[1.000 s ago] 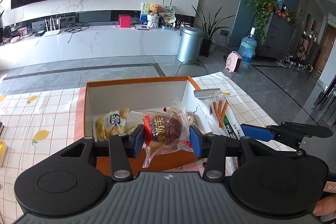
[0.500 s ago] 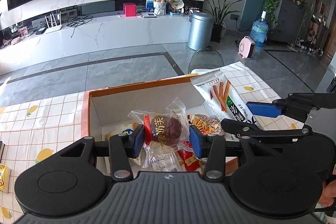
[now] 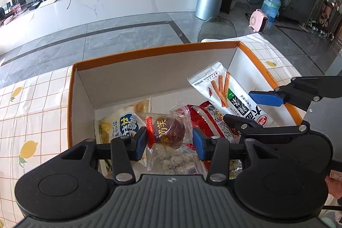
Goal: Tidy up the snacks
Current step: 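Open both tools to drop the packets into the orange box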
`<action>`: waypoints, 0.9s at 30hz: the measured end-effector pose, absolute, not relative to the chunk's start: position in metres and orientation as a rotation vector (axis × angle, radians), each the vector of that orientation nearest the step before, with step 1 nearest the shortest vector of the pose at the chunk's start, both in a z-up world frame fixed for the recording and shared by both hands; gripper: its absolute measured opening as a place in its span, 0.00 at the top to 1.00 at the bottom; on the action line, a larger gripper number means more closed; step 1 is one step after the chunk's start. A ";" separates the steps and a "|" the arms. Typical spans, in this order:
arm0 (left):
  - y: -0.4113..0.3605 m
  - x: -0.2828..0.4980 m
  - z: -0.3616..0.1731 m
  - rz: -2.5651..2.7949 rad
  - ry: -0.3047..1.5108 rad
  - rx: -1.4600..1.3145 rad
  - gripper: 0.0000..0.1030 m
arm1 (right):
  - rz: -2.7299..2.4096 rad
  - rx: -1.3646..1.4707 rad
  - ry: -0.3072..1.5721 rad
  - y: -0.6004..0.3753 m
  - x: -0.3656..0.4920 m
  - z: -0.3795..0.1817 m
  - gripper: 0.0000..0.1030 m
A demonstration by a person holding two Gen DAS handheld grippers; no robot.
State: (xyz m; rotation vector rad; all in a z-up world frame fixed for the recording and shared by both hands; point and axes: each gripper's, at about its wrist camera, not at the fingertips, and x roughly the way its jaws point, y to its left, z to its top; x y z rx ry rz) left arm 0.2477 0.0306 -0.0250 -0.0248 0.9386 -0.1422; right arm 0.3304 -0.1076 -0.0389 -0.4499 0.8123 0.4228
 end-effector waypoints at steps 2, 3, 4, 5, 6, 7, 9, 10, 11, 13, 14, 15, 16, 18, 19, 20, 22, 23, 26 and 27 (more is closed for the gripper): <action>0.031 0.249 -0.030 -0.141 0.960 -0.015 0.50 | 0.427 -0.450 0.849 -0.105 0.337 -0.045 0.59; 0.031 0.251 -0.033 -0.140 0.972 -0.009 0.50 | 0.423 -0.449 0.871 -0.103 0.339 -0.049 0.59; 0.030 0.254 -0.035 -0.135 0.985 -0.002 0.50 | 0.418 -0.449 0.893 -0.102 0.342 -0.052 0.59; 0.030 0.256 -0.036 -0.128 0.992 0.002 0.50 | 0.409 -0.447 0.914 -0.101 0.345 -0.054 0.59; 0.030 0.257 -0.038 -0.124 0.999 0.007 0.50 | 0.399 -0.441 0.935 -0.100 0.347 -0.057 0.59; 0.029 0.258 -0.039 -0.122 1.008 0.011 0.50 | 0.395 -0.434 0.954 -0.101 0.350 -0.059 0.59; 0.029 0.261 -0.041 -0.124 1.023 0.015 0.50 | 0.403 -0.423 0.971 -0.101 0.352 -0.061 0.59; 0.028 0.261 -0.042 -0.124 1.028 0.021 0.50 | 0.406 -0.429 0.975 -0.099 0.354 -0.062 0.59; 0.027 0.261 -0.042 -0.120 1.031 0.030 0.49 | 0.410 -0.438 0.978 -0.098 0.355 -0.062 0.59; 0.025 0.262 -0.042 -0.113 1.035 0.045 0.49 | 0.414 -0.454 0.990 -0.096 0.352 -0.065 0.58; 0.024 0.263 -0.042 -0.110 1.037 0.050 0.49 | 0.415 -0.461 0.995 -0.095 0.352 -0.065 0.58; 0.025 0.264 -0.042 -0.107 1.041 0.055 0.48 | 0.414 -0.470 0.998 -0.093 0.351 -0.066 0.58; 0.025 0.265 -0.043 -0.102 1.045 0.061 0.48 | 0.411 -0.480 1.001 -0.092 0.351 -0.067 0.58; 0.026 0.265 -0.043 -0.093 1.047 0.066 0.46 | 0.409 -0.488 1.002 -0.091 0.350 -0.068 0.58; 0.026 0.266 -0.043 -0.091 1.048 0.063 0.46 | 0.408 -0.488 1.002 -0.091 0.350 -0.067 0.58; 0.026 0.266 -0.043 -0.089 1.050 0.060 0.46 | 0.407 -0.489 1.002 -0.094 0.350 -0.067 0.57; 0.027 0.267 -0.043 -0.087 1.053 0.057 0.44 | 0.407 -0.496 1.000 -0.094 0.349 -0.066 0.57; 0.026 0.267 -0.043 -0.085 1.055 0.061 0.43 | 0.406 -0.502 0.998 -0.093 0.348 -0.066 0.57; 0.025 0.266 -0.043 -0.075 1.056 0.076 0.37 | 0.404 -0.524 0.995 -0.093 0.349 -0.065 0.57; 0.025 0.266 -0.043 -0.071 1.056 0.079 0.35 | 0.403 -0.530 0.996 -0.092 0.349 -0.065 0.56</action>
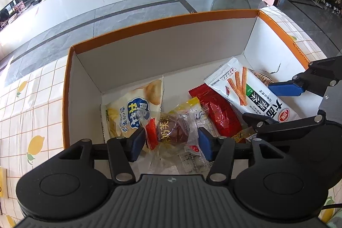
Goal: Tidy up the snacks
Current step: 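Open both tools to drop the packets into the orange box, then withdraw both tools back over the green sausage and chocolate bar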
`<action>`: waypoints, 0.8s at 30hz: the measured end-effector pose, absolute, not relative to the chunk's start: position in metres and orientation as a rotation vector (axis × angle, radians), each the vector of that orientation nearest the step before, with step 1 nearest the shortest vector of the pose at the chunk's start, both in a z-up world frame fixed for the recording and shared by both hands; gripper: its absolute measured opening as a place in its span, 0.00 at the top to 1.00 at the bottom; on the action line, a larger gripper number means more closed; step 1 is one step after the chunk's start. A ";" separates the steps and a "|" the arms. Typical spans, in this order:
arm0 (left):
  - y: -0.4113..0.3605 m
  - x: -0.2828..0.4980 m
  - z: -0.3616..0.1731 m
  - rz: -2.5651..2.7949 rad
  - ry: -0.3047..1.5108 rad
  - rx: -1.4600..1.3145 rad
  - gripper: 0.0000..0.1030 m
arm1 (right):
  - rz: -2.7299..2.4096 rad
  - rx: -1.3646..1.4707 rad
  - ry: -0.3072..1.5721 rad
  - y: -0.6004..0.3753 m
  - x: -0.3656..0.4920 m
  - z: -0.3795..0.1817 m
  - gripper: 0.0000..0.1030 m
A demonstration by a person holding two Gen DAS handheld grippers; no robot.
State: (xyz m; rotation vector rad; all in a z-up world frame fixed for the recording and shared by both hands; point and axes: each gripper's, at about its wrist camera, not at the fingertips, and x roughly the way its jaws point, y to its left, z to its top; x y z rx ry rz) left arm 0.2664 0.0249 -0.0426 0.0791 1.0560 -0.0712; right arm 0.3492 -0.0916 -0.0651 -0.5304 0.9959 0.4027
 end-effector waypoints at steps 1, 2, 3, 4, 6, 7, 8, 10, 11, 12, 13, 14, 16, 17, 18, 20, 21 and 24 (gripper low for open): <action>0.025 0.267 -0.042 -0.068 1.056 0.077 0.35 | 0.402 -0.532 0.997 -0.092 0.349 -0.064 0.54; 0.025 0.266 -0.041 -0.066 1.054 0.076 0.35 | 0.402 -0.531 0.998 -0.092 0.349 -0.063 0.54; 0.025 0.265 -0.039 -0.064 1.050 0.076 0.34 | 0.402 -0.530 0.999 -0.092 0.349 -0.062 0.53; 0.025 0.264 -0.038 -0.060 1.046 0.078 0.33 | 0.400 -0.530 0.998 -0.093 0.349 -0.060 0.52; 0.026 0.262 -0.033 -0.047 1.039 0.080 0.30 | 0.395 -0.536 0.989 -0.093 0.347 -0.056 0.47; 0.026 0.261 -0.030 -0.044 1.034 0.080 0.29 | 0.393 -0.538 0.983 -0.093 0.346 -0.053 0.45; 0.026 0.260 -0.027 -0.044 1.028 0.080 0.29 | 0.388 -0.540 0.977 -0.094 0.345 -0.050 0.42; 0.026 0.256 -0.021 -0.042 1.012 0.079 0.28 | 0.375 -0.539 0.966 -0.096 0.343 -0.044 0.36; 0.026 0.254 -0.018 -0.039 1.003 0.075 0.26 | 0.374 -0.532 0.962 -0.097 0.342 -0.040 0.36; 0.026 0.252 -0.015 -0.038 0.995 0.072 0.24 | 0.374 -0.522 0.962 -0.099 0.341 -0.036 0.36; 0.026 0.250 -0.011 -0.037 0.986 0.068 0.23 | 0.372 -0.515 0.962 -0.101 0.340 -0.033 0.36; 0.026 0.247 -0.008 -0.034 0.976 0.065 0.23 | 0.366 -0.508 0.959 -0.102 0.338 -0.030 0.33; 0.027 0.241 -0.001 -0.030 0.955 0.060 0.22 | 0.351 -0.502 0.937 -0.105 0.332 -0.023 0.27; 0.027 0.238 0.003 -0.029 0.943 0.057 0.22 | 0.348 -0.496 0.926 -0.105 0.329 -0.019 0.25; 0.027 0.235 0.007 -0.027 0.931 0.056 0.22 | 0.349 -0.485 0.919 -0.106 0.326 -0.014 0.25; 0.027 0.227 0.015 -0.023 0.903 0.059 0.22 | 0.347 -0.458 0.912 -0.109 0.321 -0.007 0.25; 0.026 0.223 0.020 -0.021 0.886 0.059 0.21 | 0.345 -0.442 0.905 -0.111 0.317 -0.002 0.25; 0.025 0.210 0.033 -0.016 0.837 0.052 0.19 | 0.340 -0.401 0.872 -0.115 0.306 0.011 0.25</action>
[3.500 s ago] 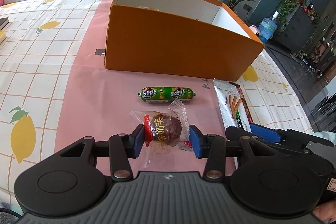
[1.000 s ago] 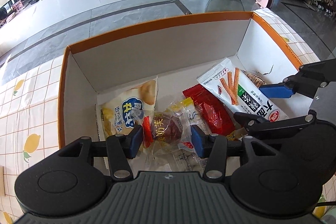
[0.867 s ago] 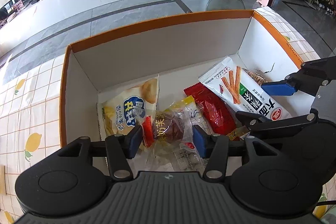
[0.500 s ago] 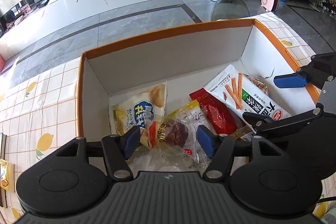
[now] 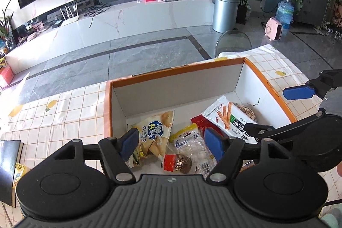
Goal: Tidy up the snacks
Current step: 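Withdraw both tools back over the green sausage and chocolate bar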
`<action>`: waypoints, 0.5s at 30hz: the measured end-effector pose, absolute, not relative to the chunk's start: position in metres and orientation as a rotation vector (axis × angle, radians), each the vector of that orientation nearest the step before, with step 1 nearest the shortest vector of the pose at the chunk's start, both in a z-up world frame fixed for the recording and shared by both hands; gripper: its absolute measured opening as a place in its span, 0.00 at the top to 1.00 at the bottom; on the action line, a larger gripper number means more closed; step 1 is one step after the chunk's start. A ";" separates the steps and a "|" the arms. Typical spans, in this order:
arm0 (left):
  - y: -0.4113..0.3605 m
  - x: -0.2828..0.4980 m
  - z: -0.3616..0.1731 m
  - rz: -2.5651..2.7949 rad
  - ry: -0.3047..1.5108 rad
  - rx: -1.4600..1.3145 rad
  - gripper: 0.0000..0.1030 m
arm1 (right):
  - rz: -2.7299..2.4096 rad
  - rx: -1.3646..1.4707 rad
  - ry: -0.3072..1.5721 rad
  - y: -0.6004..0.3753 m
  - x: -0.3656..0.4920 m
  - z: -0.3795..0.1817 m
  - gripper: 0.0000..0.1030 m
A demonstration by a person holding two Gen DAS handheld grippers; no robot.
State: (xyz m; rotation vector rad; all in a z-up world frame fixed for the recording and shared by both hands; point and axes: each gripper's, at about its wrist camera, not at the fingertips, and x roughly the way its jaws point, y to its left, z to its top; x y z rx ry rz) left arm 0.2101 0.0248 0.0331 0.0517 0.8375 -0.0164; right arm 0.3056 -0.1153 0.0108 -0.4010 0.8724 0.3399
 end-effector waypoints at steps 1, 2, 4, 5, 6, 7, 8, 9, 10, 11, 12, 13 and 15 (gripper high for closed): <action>0.024 0.204 0.038 -0.018 0.817 0.047 0.19 | 0.338 -0.387 0.859 -0.117 0.301 0.015 0.24; 0.023 0.199 0.042 -0.018 0.799 0.042 0.18 | 0.335 -0.372 0.846 -0.119 0.295 0.019 0.24; 0.021 0.188 0.050 -0.015 0.762 0.035 0.17 | 0.329 -0.338 0.821 -0.124 0.284 0.026 0.24; 0.020 0.182 0.052 -0.017 0.745 0.033 0.16 | 0.328 -0.319 0.806 -0.127 0.278 0.030 0.24; 0.019 0.176 0.055 -0.018 0.730 0.032 0.16 | 0.326 -0.300 0.791 -0.130 0.271 0.033 0.24; 0.018 0.169 0.057 -0.019 0.715 0.028 0.16 | 0.325 -0.282 0.776 -0.133 0.264 0.036 0.23; 0.016 0.163 0.060 -0.020 0.700 0.024 0.15 | 0.326 -0.263 0.761 -0.136 0.257 0.039 0.22; 0.015 0.157 0.062 -0.023 0.686 0.022 0.15 | 0.328 -0.241 0.743 -0.139 0.248 0.041 0.21; 0.013 0.150 0.064 -0.025 0.670 0.020 0.15 | 0.329 -0.224 0.731 -0.142 0.241 0.043 0.20; 0.012 0.144 0.065 -0.024 0.658 0.020 0.14 | 0.328 -0.202 0.715 -0.146 0.232 0.044 0.18; 0.010 0.138 0.066 -0.024 0.648 0.024 0.14 | 0.327 -0.183 0.701 -0.150 0.224 0.045 0.18; 0.008 0.133 0.067 -0.026 0.642 0.030 0.14 | 0.328 -0.168 0.690 -0.153 0.216 0.046 0.18; 0.006 0.123 0.065 -0.024 0.635 0.030 0.14 | 0.323 -0.141 0.664 -0.159 0.201 0.045 0.17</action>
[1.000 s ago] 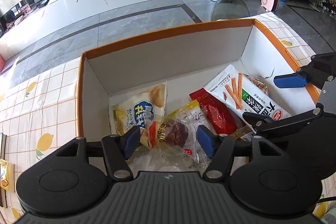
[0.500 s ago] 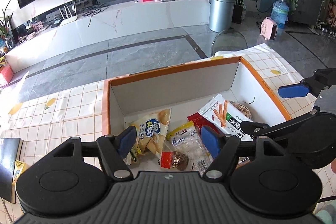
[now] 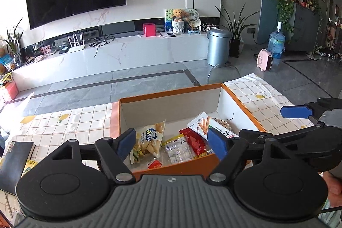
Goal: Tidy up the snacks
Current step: 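Withdraw both tools back over the green sausage and chocolate bar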
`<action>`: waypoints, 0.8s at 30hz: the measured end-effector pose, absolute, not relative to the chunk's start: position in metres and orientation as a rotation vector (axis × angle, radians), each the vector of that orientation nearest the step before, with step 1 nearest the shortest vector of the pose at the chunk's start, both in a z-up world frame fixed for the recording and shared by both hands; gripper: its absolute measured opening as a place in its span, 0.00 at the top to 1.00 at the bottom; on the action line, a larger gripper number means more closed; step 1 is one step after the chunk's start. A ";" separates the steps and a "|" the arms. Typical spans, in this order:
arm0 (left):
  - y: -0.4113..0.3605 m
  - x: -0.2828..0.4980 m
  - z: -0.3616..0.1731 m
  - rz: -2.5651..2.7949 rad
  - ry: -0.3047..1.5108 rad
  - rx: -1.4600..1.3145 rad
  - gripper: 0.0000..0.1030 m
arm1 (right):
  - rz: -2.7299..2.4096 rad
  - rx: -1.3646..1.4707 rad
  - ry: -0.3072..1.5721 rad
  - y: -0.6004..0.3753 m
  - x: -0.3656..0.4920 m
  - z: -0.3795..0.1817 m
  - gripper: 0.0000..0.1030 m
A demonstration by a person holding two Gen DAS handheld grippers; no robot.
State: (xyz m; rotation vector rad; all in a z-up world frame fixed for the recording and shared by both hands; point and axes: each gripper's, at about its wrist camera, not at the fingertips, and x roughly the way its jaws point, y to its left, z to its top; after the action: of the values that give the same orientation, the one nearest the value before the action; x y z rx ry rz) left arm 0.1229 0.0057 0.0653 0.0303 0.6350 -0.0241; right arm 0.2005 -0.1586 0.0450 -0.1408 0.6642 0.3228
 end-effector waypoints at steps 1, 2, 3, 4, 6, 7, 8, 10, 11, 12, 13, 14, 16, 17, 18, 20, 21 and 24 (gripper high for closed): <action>0.005 0.118 0.063 -0.027 0.636 0.026 0.14 | 0.321 -0.130 0.655 -0.161 0.194 0.044 0.16; 0.005 0.114 0.061 -0.030 0.639 0.019 0.14 | 0.322 -0.117 0.647 -0.163 0.186 0.043 0.16; 0.006 0.109 0.059 -0.032 0.642 0.007 0.14 | 0.321 -0.104 0.642 -0.164 0.179 0.042 0.16; 0.007 0.104 0.056 -0.034 0.647 -0.005 0.14 | 0.319 -0.092 0.640 -0.167 0.172 0.039 0.16; 0.008 0.098 0.048 -0.044 0.664 -0.029 0.14 | 0.319 -0.077 0.641 -0.170 0.159 0.032 0.15; 0.010 0.094 0.044 -0.046 0.678 -0.043 0.14 | 0.315 -0.066 0.645 -0.173 0.152 0.027 0.15; 0.011 0.092 0.040 -0.045 0.690 -0.055 0.14 | 0.310 -0.056 0.653 -0.174 0.146 0.022 0.15; 0.015 0.088 0.030 -0.036 0.722 -0.076 0.14 | 0.301 -0.040 0.675 -0.178 0.136 0.011 0.15; 0.017 0.086 0.025 -0.031 0.737 -0.083 0.14 | 0.291 -0.035 0.687 -0.179 0.132 0.005 0.15; 0.019 0.086 0.020 -0.024 0.751 -0.087 0.14 | 0.282 -0.032 0.694 -0.180 0.128 -0.001 0.15; 0.021 0.085 0.014 -0.014 0.768 -0.090 0.14 | 0.271 -0.033 0.703 -0.181 0.125 -0.008 0.15; 0.023 0.084 0.010 -0.006 0.783 -0.093 0.14 | 0.257 -0.034 0.711 -0.182 0.122 -0.015 0.15; 0.026 0.080 0.000 0.001 0.805 -0.107 0.14 | 0.239 -0.042 0.731 -0.184 0.119 -0.029 0.15; 0.027 0.078 -0.005 0.000 0.814 -0.118 0.14 | 0.234 -0.044 0.746 -0.185 0.119 -0.036 0.15; 0.028 0.079 -0.008 -0.003 0.821 -0.127 0.14 | 0.229 -0.041 0.766 -0.187 0.118 -0.045 0.15; 0.027 0.077 -0.018 -0.006 0.837 -0.142 0.14 | 0.219 -0.036 0.800 -0.188 0.120 -0.060 0.15; 0.026 0.077 -0.024 -0.005 0.845 -0.146 0.14 | 0.211 -0.038 0.814 -0.190 0.121 -0.067 0.15; 0.024 0.077 -0.037 -0.002 0.865 -0.145 0.14 | 0.185 -0.047 0.858 -0.189 0.128 -0.085 0.15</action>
State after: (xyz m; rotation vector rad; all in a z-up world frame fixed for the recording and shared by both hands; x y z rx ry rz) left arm 0.0772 0.0238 -0.0372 -0.1451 0.8654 -0.0017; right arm 0.1276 -0.1887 -0.0850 -0.0471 0.8578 0.1855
